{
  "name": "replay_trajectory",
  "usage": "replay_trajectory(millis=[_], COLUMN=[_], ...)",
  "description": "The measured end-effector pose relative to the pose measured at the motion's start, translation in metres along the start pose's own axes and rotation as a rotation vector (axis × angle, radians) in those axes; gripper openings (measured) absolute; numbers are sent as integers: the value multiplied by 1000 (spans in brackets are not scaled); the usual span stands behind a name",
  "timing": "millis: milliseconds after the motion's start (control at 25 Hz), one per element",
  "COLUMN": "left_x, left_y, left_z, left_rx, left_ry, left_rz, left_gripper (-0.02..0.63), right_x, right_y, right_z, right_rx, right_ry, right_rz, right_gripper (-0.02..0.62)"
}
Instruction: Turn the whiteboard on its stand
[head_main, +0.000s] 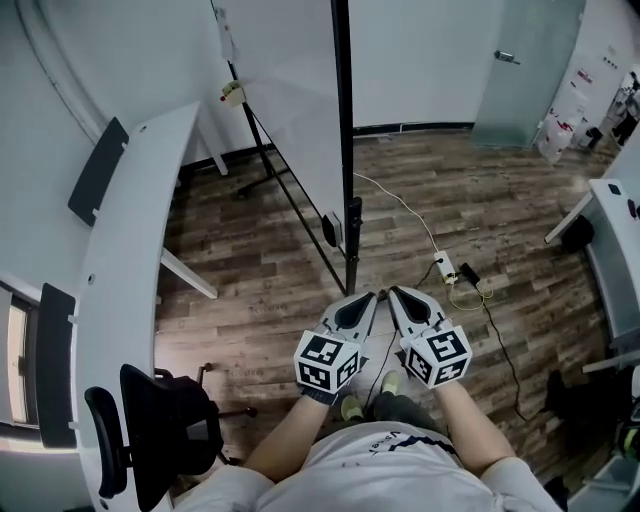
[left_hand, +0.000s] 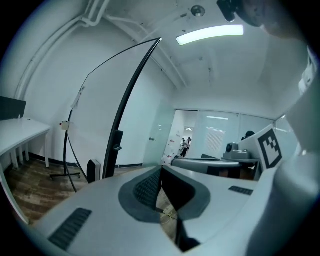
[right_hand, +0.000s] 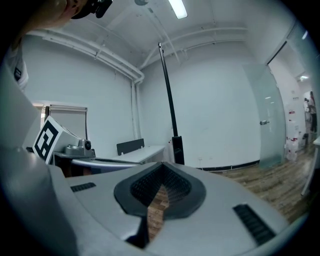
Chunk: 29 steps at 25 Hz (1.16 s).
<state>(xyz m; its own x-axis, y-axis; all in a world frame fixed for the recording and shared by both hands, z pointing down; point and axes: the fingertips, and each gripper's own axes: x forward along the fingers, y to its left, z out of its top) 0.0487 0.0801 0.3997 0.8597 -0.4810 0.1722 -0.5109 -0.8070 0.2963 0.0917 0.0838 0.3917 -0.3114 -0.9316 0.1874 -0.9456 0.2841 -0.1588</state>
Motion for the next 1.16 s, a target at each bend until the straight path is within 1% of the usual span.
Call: replay_trajectory(millis=[160, 280, 640, 880, 1160], left_x=[-6, -7, 9, 19, 34], left_y=[-5, -6, -11, -11, -15], left_z=[16, 24, 44, 43, 32], left_rx=[6, 10, 38, 37, 29], left_ry=[-23, -34, -63, -62, -41], left_rz=[18, 46, 101, 139, 169], left_gripper=[14, 14, 14, 13, 13], right_x=[1, 3, 7, 8, 8], right_y=[2, 1, -15, -24, -41], right_z=[6, 8, 31, 30, 23], right_rx=[0, -8, -16, -16, 1], right_ry=[1, 12, -20, -13, -6], right_rz=[18, 37, 80, 109, 136], right_gripper=[11, 11, 11, 11, 11])
